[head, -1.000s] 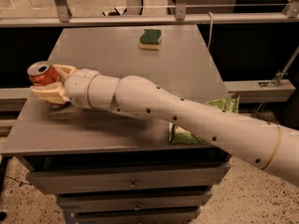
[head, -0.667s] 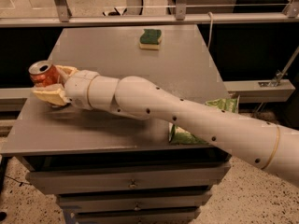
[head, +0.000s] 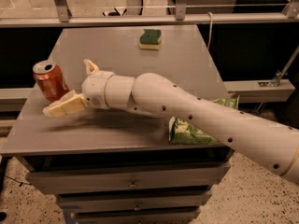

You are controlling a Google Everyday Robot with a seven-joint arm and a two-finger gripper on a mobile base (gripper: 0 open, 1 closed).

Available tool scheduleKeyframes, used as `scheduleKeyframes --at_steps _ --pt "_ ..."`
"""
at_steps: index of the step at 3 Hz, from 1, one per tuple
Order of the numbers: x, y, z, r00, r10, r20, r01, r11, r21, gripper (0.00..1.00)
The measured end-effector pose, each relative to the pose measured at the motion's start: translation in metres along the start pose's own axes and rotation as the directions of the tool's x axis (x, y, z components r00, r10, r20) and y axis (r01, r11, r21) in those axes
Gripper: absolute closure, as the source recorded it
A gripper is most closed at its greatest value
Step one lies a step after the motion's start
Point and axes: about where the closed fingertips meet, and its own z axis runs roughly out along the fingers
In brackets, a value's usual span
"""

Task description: Place coke can upright

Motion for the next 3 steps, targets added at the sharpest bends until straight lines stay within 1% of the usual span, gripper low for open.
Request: scheduleKeyframes --at_steps 1,2,3 --pt "0.009 -0.013 -0.026 1.0 0.009 -0.025 -0.009 0.9999 0.013 0.0" --pt "0.013 -0.04 -0.065 1.0 0.009 -0.01 -0.009 0.9987 0.049 0.0" --pt "0.004 -0.086 -0.118 1.0 -0.028 0.003 0.028 0.9937 0.108 0.0"
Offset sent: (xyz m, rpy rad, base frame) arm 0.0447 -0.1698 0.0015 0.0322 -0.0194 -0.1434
